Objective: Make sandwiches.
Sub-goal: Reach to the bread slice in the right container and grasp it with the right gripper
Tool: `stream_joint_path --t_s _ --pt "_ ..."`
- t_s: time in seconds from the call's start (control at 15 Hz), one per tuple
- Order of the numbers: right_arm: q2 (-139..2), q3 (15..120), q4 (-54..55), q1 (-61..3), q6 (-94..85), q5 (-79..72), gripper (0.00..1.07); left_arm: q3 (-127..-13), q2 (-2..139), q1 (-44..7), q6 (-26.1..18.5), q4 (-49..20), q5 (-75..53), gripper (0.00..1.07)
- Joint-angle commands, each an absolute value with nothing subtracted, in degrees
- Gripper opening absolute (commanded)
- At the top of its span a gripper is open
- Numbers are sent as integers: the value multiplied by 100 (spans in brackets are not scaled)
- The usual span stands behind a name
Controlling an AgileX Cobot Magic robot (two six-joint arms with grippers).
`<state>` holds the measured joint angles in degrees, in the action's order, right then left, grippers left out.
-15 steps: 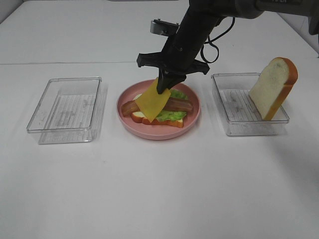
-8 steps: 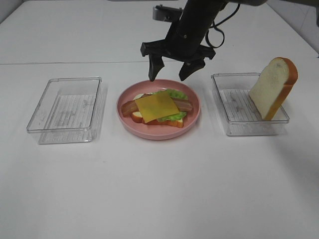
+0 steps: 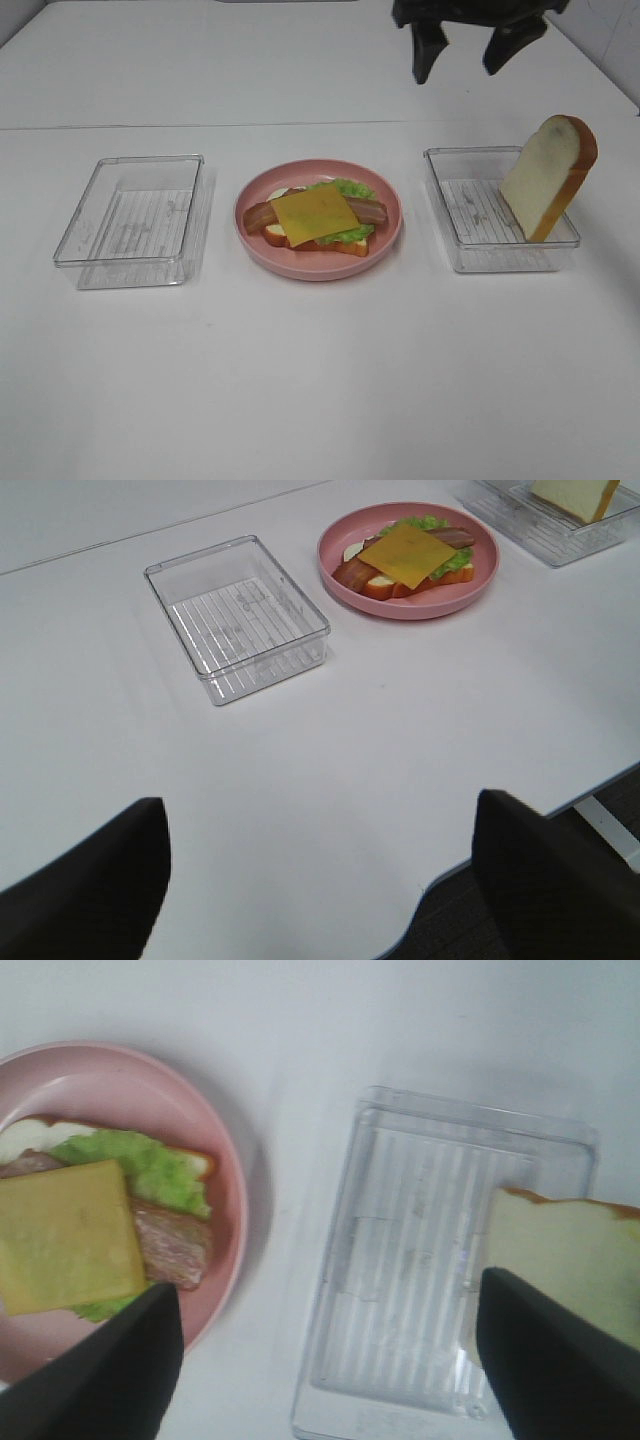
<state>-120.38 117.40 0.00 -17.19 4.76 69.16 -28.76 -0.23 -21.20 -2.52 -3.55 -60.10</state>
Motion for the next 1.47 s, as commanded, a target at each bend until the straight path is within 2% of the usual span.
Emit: stream_joint_path --t_s 0.07,0.27,0.33,0.6,0.93,1.27,1.47 --pt "-11786 11780 -52 -1278 527 7173 76 -2871 -160 -2137 -281 -372 -5959 79" --pt "-11786 11769 -52 -785 527 7363 76 -2871 -160 -2137 -281 -372 -5959 79" --pt "-11786 11769 -46 -430 521 7403 76 -2871 -160 -2137 -281 -372 -5959 79" --pt "-11786 11769 201 29 355 7403 76 -2871 -160 -2137 -281 -372 -5959 79" --pt "-11958 11723 584 74 0 7403 76 -2871 -160 -2137 -281 -372 -5959 79" --pt "-11986 10795 814 74 -275 7357 76 -2871 -160 -2137 -281 -372 -5959 79" --pt "-11992 10302 693 74 -298 6669 76 -2871 -160 -2137 -281 -372 -5959 79"
